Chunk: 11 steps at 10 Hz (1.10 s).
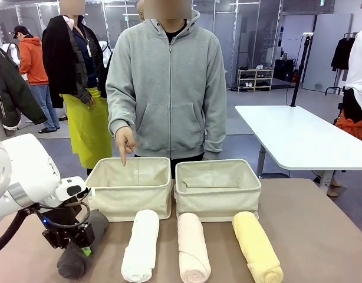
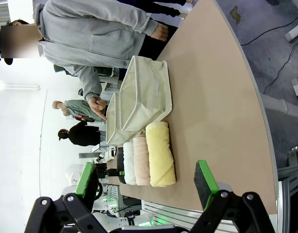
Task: Divide the towels into two baskets.
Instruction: Pick up one hotel-folded towel and place it in the Fabric basket indicated by the person.
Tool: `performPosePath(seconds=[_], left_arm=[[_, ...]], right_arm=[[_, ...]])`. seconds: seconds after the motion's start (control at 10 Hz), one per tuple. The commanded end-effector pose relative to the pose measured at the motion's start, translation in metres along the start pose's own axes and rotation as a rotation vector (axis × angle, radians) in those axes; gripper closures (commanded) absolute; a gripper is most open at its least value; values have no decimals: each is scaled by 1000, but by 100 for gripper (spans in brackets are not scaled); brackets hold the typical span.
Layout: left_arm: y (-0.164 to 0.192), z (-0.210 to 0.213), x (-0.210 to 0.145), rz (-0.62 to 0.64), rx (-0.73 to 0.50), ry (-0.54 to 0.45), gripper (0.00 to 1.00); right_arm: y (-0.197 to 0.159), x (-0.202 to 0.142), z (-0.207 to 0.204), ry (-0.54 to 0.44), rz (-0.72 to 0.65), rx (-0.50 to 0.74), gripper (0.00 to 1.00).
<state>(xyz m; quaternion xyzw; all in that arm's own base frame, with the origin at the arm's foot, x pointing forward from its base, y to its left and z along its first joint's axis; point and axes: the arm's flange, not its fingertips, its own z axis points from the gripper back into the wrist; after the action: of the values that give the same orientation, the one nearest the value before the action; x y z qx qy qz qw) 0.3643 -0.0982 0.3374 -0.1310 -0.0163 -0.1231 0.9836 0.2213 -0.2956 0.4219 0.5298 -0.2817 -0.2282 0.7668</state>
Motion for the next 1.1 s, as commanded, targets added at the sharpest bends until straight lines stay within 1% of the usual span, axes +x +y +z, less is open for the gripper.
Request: performPosePath(seconds=[0.0, 0.1, 0.2, 0.3, 0.4, 0.5, 0.7, 0.8, 0.9, 1.0], left_arm=[[-6, 46, -53, -153, -4, 12, 80], [-19, 79, -54, -240, -49, 11, 80], [-28, 109, -57, -391, -57, 5, 80], [-36, 137, -62, -621, -62, 37, 80], [-40, 156, -65, -773, -88, 45, 80], [-43, 167, -65, -850, -118, 15, 80], [-47, 173, -73, -954, -154, -28, 80], [-48, 172, -78, -1019, -98, -59, 80], [-47, 176, -84, -1000, -41, -74, 80], [-52, 175, -69, -955, -128, -32, 80]], right_arm=[[2, -2, 1, -12, 3, 14, 0], [2, -2, 1, -12, 3, 14, 0], [2, -2, 1, -12, 3, 14, 0], [2, -2, 1, -12, 3, 14, 0], [2, -2, 1, -12, 3, 14, 0], [2, -2, 1, -12, 3, 14, 0], [2, -2, 1, -12, 3, 14, 0], [2, -2, 1, -12, 3, 14, 0], [2, -2, 1, -12, 3, 14, 0], [2, -2, 1, -12, 3, 14, 0]])
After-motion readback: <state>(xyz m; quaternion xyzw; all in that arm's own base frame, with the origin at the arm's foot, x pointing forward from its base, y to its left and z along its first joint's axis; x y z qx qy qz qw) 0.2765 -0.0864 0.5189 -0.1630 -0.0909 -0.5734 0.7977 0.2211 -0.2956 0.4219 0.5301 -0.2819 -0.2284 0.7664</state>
